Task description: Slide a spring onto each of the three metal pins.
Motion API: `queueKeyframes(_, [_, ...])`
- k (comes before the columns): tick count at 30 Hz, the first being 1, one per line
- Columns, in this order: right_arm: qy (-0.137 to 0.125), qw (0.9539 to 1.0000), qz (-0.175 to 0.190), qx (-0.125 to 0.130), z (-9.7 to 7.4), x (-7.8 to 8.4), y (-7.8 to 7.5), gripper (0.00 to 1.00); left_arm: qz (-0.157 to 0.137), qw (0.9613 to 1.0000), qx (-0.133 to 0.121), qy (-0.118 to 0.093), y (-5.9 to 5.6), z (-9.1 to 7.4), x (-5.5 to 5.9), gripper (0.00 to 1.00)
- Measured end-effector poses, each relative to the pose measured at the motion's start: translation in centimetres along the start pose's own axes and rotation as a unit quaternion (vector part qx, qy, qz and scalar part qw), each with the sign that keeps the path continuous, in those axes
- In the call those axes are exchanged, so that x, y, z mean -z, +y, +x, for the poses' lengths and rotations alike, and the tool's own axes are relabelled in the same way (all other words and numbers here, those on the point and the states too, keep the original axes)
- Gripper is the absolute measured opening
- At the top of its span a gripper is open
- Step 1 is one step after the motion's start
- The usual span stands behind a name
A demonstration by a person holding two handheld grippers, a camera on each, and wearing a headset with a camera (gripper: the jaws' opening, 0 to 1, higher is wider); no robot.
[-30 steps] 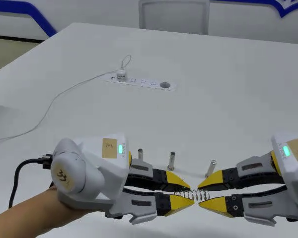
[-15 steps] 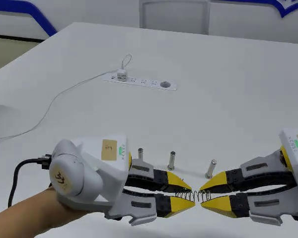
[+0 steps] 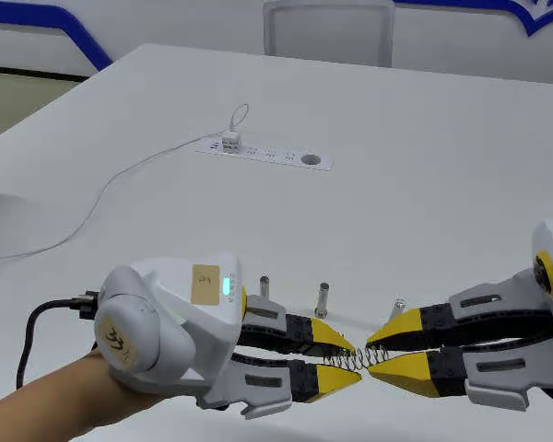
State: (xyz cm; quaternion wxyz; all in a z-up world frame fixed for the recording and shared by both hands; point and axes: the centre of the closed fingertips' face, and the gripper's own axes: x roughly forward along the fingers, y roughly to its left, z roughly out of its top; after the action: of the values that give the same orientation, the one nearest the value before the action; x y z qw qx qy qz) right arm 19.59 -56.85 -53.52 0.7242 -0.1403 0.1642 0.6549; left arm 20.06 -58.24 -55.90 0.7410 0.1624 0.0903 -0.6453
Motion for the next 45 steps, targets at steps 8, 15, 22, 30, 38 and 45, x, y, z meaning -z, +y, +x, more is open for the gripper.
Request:
queueKeyframes(8, [-0.015, 0.9998, 0.013, 0.003, 0.6, -1.1, 0.0, 0.11, -0.012, 0.9998, -0.015, -0.004, 0.3, -0.1, -0.1, 0.09])
queueKeyframes(15, [-0.011, 0.9992, 0.037, 0.014, 1.1, -1.4, 0.1, 0.11, -0.028, 0.9994, -0.023, -0.004, 0.2, -0.1, 0.1, 0.09])
queueKeyframes(22, [-0.009, 0.9990, 0.028, 0.034, 1.3, -1.8, -0.5, 0.10, -0.028, 0.9986, -0.044, -0.009, 0.9, -0.1, 0.1, 0.10])
queueKeyframes(30, [-0.012, 0.9986, 0.029, 0.044, 1.2, -2.4, -1.0, 0.10, -0.034, 0.9969, -0.068, -0.018, 1.7, -0.4, 0.1, 0.18])
queueKeyframes(38, [-0.012, 0.9965, 0.028, 0.078, 0.1, -2.7, -2.6, 0.10, -0.052, 0.9945, -0.088, -0.022, 3.0, -1.5, 0.3, 0.35])
queueKeyframes(45, [0.006, 0.9899, 0.057, 0.130, -1.8, -1.6, -5.7, 0.10, -0.063, 0.9913, -0.114, -0.018, 4.1, -3.1, 1.1, 0.54])
